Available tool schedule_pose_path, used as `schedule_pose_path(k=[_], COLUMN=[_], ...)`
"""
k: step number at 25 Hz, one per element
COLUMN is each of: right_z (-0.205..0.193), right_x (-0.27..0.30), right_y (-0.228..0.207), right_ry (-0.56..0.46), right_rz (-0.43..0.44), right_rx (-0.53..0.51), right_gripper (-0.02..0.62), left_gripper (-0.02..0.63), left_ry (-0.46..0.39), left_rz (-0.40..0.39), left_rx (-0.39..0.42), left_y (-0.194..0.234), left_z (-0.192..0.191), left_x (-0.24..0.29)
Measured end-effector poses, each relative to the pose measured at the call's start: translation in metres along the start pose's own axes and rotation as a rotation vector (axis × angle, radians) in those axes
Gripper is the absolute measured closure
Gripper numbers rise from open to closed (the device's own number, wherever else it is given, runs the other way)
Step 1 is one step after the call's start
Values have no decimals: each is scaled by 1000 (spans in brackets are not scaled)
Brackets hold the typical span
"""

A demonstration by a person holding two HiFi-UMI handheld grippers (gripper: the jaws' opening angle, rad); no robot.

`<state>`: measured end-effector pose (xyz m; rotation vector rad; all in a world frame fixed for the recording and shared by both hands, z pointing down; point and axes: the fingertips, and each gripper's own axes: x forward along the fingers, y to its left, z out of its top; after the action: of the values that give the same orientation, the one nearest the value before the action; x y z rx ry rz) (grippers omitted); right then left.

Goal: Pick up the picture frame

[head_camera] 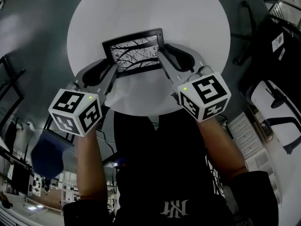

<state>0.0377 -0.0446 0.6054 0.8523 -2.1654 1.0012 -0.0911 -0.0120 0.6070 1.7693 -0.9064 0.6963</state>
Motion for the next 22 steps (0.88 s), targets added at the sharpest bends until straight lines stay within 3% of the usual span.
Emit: schedule_pose_path(k=[22], right_z=[3], right_x=[-10], right_y=[8], right_ry=[-49], right_rz=[-41], right_rx=[-68], right_gripper=[525], left_gripper=[508], left_ry=[-47], left_rz=[49], left_rx=[30], left_y=[-4], left_z=[-4], left_x=[-5])
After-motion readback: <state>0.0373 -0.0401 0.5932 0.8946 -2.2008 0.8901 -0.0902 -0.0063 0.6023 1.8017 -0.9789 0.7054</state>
